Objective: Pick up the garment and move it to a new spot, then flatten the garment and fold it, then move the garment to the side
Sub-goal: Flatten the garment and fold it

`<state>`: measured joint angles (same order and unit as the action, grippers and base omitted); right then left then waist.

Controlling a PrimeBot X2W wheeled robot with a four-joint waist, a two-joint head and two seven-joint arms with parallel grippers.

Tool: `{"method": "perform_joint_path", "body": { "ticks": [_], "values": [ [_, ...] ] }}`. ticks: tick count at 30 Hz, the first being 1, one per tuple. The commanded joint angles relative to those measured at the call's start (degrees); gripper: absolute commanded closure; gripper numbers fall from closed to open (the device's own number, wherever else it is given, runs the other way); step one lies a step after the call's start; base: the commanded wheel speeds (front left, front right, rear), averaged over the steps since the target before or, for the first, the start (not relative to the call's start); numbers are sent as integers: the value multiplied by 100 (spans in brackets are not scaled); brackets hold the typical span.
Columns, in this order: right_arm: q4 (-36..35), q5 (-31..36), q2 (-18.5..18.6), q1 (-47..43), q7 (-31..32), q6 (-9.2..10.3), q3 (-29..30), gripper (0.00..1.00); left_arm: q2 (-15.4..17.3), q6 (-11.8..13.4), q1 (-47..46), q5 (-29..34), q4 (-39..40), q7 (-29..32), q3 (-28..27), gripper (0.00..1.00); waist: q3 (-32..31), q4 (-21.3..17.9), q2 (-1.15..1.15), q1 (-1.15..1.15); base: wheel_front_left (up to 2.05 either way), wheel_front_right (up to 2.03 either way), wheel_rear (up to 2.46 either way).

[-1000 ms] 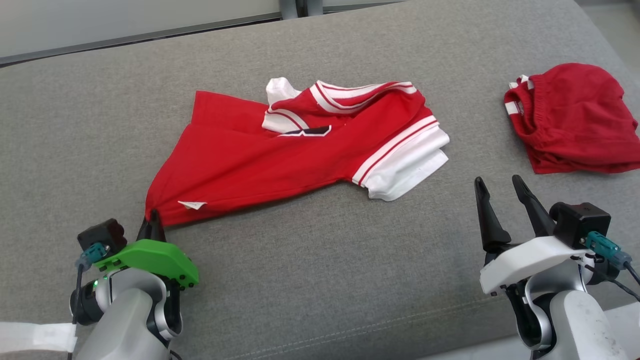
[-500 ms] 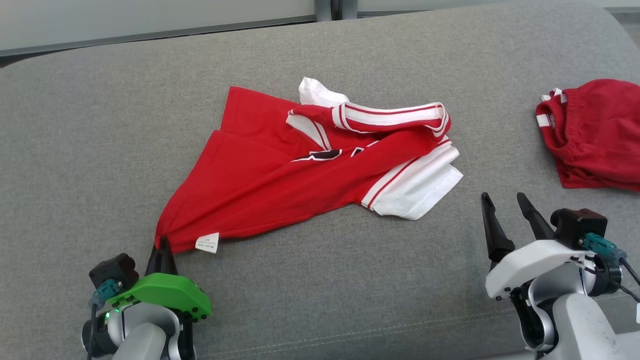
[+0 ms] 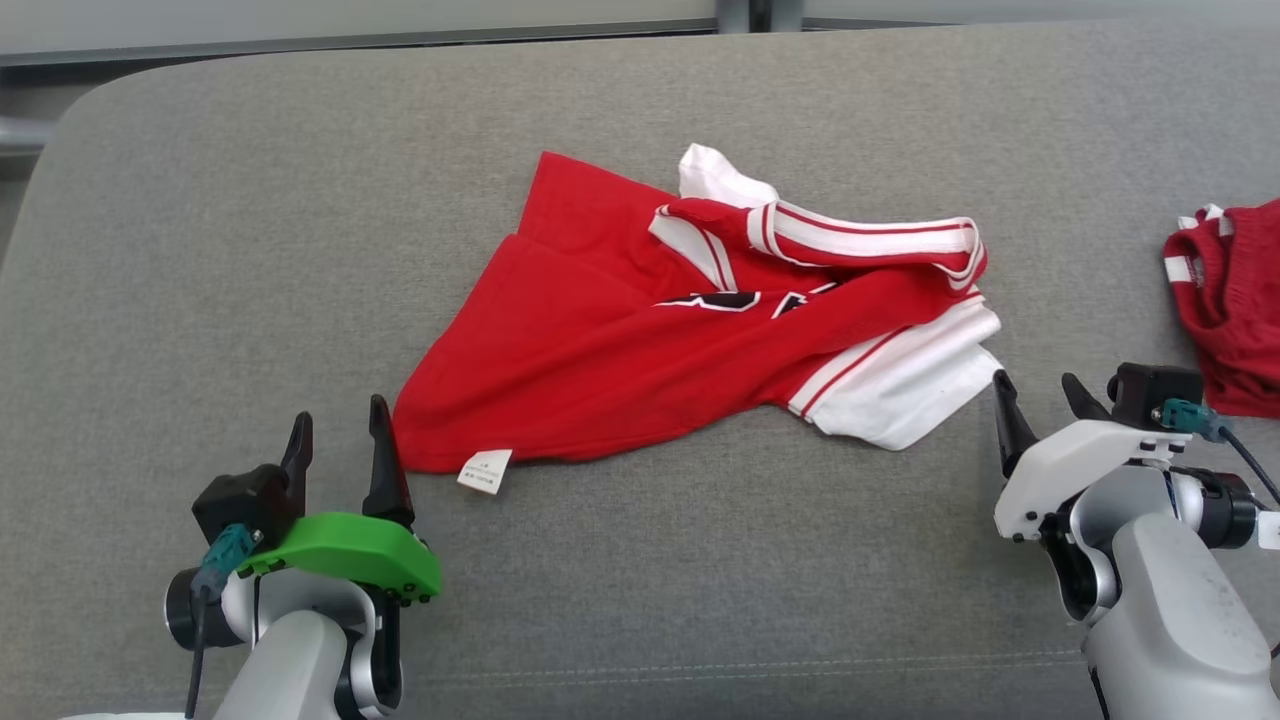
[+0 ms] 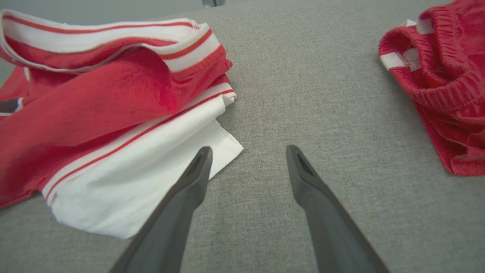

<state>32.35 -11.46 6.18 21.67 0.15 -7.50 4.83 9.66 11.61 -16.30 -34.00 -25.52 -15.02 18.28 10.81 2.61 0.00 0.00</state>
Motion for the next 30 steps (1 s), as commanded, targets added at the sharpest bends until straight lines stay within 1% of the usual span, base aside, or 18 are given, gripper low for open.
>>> {"method": "perform_joint_path", "body": {
  "ticks": [1, 7, 8, 14, 15, 16, 17, 18, 24, 30],
  "values": [
    [213, -61, 49, 157, -63, 2, -34, 0, 34, -8, 84, 84, 108, -17, 7, 0, 80, 267, 0, 0, 0, 0, 0],
    [1156, -294, 142, 559, -241, 2, -6, 0, 43, 71, 231, 163, 582, 20, 111, 0, 133, 551, 0, 0, 0, 0, 0],
    [1156, -294, 142, 559, -241, 2, -6, 0, 43, 71, 231, 163, 582, 20, 111, 0, 133, 551, 0, 0, 0, 0, 0],
    [1896, -423, 179, 824, -456, 0, -96, 0, 100, 164, 328, 204, 966, 114, 169, 0, 161, 646, 0, 0, 0, 0, 0],
    [1974, -454, 172, 865, -499, 0, -150, 40, 115, 177, 345, 207, 1020, 124, 169, 0, 164, 639, 0, 0, 0, 0, 0],
    [2051, -486, 167, 894, -538, -1, -205, 66, 135, 189, 372, 211, 1068, 142, 172, 0, 162, 623, 0, 0, 0, 0, 0],
    [2123, -524, 158, 912, -576, 0, -257, 80, 155, 209, 403, 215, 1116, 156, 170, 0, 158, 600, 0, 0, 0, 0, 0],
    [2182, -571, 154, 920, -615, 0, -314, 100, 175, 218, 432, 224, 1157, 171, 166, 0, 147, 571, 0, 0, 0, 0, 0],
    [2355, -907, 212, 765, -992, 6, -450, 100, 250, 272, 609, 229, 1396, 212, 201, 0, 13, 342, 0, 0, 0, 0, 0],
    [2246, -1242, 281, 412, -1174, 7, -472, 100, 282, 328, 828, 179, 1650, 247, 228, 0, -114, 89, 0, 0, 0, 0, 0]
  ]
}}
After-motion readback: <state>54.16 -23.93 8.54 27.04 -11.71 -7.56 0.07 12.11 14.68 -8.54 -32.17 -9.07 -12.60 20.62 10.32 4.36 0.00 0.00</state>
